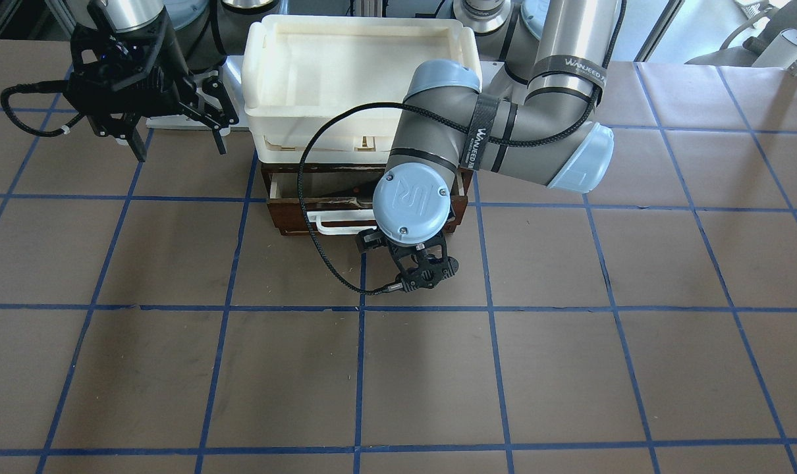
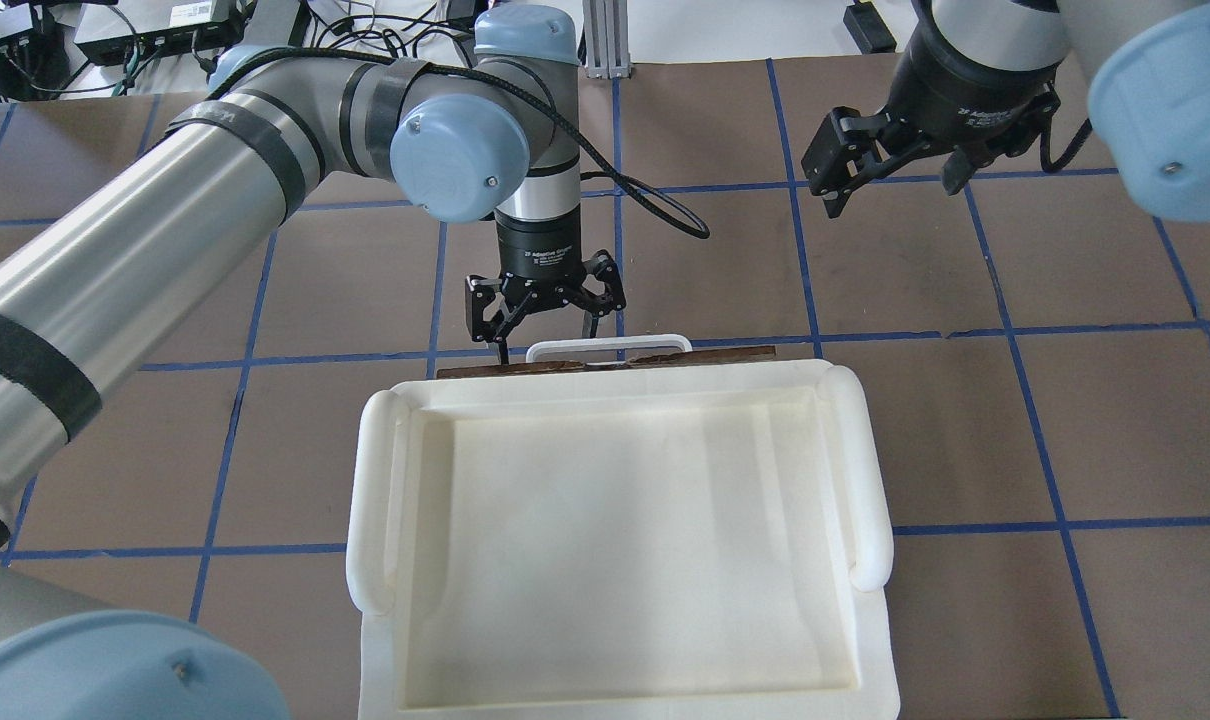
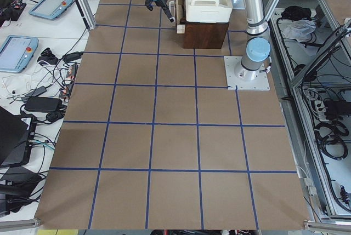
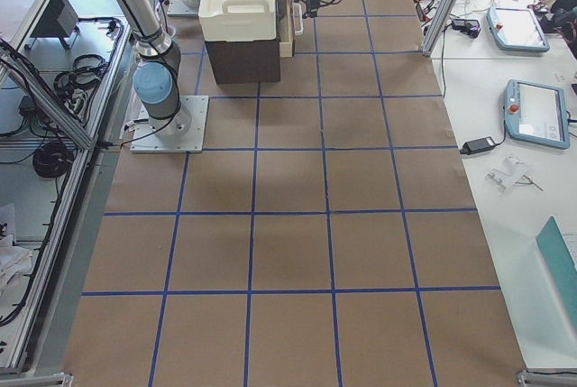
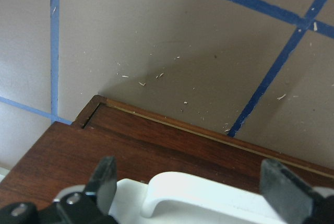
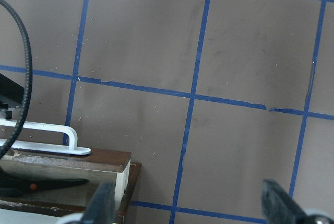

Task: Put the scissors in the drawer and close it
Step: 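Push the drawer closed with the left gripper toward the robot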

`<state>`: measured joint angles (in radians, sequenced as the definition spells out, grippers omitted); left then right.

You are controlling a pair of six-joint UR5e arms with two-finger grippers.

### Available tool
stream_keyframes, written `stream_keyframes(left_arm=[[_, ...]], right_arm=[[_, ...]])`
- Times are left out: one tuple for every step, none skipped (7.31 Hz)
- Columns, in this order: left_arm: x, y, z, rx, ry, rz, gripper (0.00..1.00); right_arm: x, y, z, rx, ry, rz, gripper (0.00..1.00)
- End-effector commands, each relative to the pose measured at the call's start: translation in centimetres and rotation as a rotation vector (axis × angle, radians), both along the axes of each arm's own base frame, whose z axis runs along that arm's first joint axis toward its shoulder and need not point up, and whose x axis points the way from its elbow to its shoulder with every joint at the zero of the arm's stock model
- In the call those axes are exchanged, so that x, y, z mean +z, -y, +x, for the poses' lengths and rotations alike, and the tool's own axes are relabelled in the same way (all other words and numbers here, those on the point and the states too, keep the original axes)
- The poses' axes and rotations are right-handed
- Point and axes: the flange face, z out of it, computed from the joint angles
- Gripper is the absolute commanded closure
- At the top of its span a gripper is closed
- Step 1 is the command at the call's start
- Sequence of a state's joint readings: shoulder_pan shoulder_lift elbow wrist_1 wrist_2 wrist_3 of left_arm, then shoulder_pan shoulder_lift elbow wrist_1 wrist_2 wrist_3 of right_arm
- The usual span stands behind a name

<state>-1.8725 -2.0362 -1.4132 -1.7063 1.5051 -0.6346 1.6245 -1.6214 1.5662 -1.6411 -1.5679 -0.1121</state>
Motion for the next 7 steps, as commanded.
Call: stream_keyframes(left_arm=[[-0.4, -0.7, -0.6, -0.004, 0.009, 0.015, 0.0], [-1.1, -1.1, -0.5, -0.004, 0.018, 0.029, 0.0], [-1.1, -1.4, -0.4, -0.004, 0.019, 0.032, 0.0], [-1.0, -1.7, -0.3, -0.005, 0.026, 0.05, 0.0], [-1.2, -2.0, -0.2, -0.006, 0.036, 0.078, 0.0], [-1.4, -2.3, -0.1, -0.005, 0.045, 0.101, 0.0], [-1.3, -2.5, 0.0, -0.003, 0.052, 0.115, 0.0]], right_arm=[[0.0, 0.0, 0.0, 0.0, 0.0, 0.0, 0.0], [0.0, 0.0, 0.0, 0.0, 0.0, 0.0, 0.0], [0.0, 0.0, 0.0, 0.0, 0.0, 0.0, 0.0], [0.0, 0.0, 0.0, 0.0, 0.002, 0.0, 0.0], [0.0, 0.0, 0.0, 0.0, 0.0, 0.0, 0.0], [-0.1, 0.0, 0.0, 0.001, 0.0, 0.003, 0.0], [0.0, 0.0, 0.0, 0.001, -0.003, 0.0, 0.0]])
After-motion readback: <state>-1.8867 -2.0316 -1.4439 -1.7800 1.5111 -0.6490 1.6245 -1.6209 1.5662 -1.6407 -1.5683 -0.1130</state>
